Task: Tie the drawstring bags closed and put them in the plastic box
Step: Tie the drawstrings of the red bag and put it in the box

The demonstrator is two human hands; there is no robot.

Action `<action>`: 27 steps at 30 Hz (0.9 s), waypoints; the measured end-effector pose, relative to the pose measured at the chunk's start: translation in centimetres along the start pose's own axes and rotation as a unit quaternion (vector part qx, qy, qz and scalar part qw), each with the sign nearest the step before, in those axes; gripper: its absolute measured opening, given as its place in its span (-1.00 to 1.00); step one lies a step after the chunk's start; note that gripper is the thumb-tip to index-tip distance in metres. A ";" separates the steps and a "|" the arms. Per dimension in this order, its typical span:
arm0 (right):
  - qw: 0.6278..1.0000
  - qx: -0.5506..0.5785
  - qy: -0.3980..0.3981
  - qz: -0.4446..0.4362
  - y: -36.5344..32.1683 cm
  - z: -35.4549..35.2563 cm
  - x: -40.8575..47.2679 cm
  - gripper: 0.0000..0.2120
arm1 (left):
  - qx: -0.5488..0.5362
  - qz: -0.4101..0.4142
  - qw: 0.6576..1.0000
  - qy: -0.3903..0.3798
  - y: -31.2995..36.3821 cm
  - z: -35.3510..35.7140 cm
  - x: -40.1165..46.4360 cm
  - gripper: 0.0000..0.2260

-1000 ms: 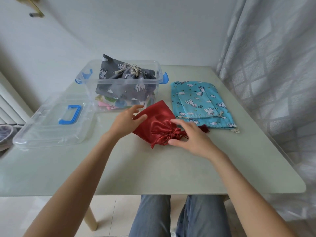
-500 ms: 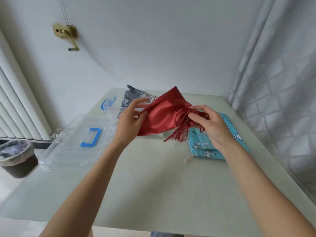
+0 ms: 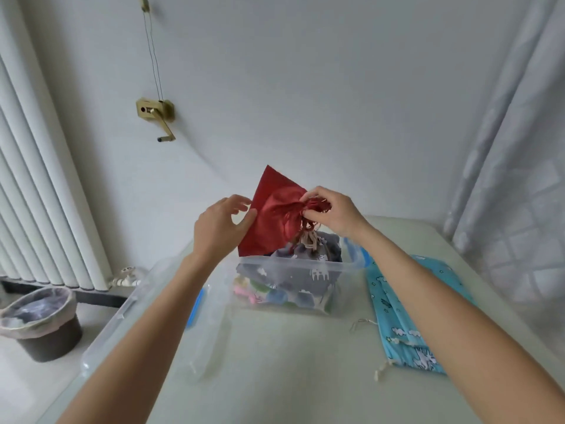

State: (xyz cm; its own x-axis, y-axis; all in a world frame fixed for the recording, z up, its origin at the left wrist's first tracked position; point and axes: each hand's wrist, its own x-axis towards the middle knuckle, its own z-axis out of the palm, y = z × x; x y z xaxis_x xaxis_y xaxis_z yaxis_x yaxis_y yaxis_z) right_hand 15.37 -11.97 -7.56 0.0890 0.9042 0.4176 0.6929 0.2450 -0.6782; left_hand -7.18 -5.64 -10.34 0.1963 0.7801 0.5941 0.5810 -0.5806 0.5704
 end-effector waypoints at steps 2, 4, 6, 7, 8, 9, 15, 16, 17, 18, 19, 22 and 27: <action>0.986 -0.100 -0.134 -0.004 0.9 0.3 0.0 -0.75 | 0.035 0.014 0.999 0.003 -0.8 0.4 -0.1 -0.80; 0.964 -0.153 -0.218 0.011 1.2 0.0 -0.3 -0.74 | 0.018 0.077 0.996 -0.042 -0.8 0.8 0.2 -0.71; 0.965 -0.145 -0.217 0.005 1.5 -0.3 -0.5 -0.77 | 0.024 0.120 0.983 -0.138 -0.6 1.4 0.8 -0.59; 0.968 -0.146 -0.203 -0.009 1.7 -0.2 -0.5 -0.77 | 0.041 0.121 0.974 -0.184 -0.5 1.9 1.2 -0.51; 0.970 -0.157 -0.182 -0.028 1.9 0.1 -0.5 -0.79 | 0.059 0.116 0.967 -0.221 -0.3 2.5 1.6 -0.42; 0.971 -0.167 -0.164 -0.042 2.1 0.5 -0.4 -0.81 | 0.080 0.108 0.959 -0.249 -0.1 3.1 1.9 -0.34; 0.965 -0.193 -0.178 -0.007 3.0 3.1 0.3 -0.82 | 0.242 0.089 0.900 -0.352 0.3 5.4 2.4 -0.25; 0.967 -0.186 -0.174 -0.001 3.0 3.2 0.3 -0.81 | 0.250 0.084 0.895 -0.359 0.4 5.4 2.4 -0.26; 0.971 -0.172 -0.168 0.001 3.0 3.1 0.3 -0.81 | 0.249 0.078 0.896 -0.360 0.4 5.4 2.5 -0.28; 0.975 -0.153 -0.161 0.004 2.9 2.8 0.1 -0.81 | 0.242 0.075 0.900 -0.354 0.6 5.2 2.6 -0.31; 0.980 -0.128 -0.153 0.003 2.8 2.5 0.0 -0.82 | 0.226 0.071 0.909 -0.344 0.7 5.0 2.6 -0.36; 0.990 -0.082 -0.116 -0.005 2.5 0.9 -1.0 -0.85 | 0.138 0.066 0.944 -0.291 1.6 4.0 2.3 -0.55; 0.996 -0.085 -0.020 -0.025 0.9 -1.6 -4.1 -0.82 | 0.022 0.104 0.987 -0.118 4.7 3.2 0.1 -0.80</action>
State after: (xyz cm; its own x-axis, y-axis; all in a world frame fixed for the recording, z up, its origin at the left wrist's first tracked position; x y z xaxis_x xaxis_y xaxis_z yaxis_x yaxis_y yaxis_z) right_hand 16.77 -16.07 -8.91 0.0259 0.9062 0.4220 0.8073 0.2300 -0.5434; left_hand -1.86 -7.54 -9.37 0.4913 0.6800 0.5443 0.5411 -0.7280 0.4210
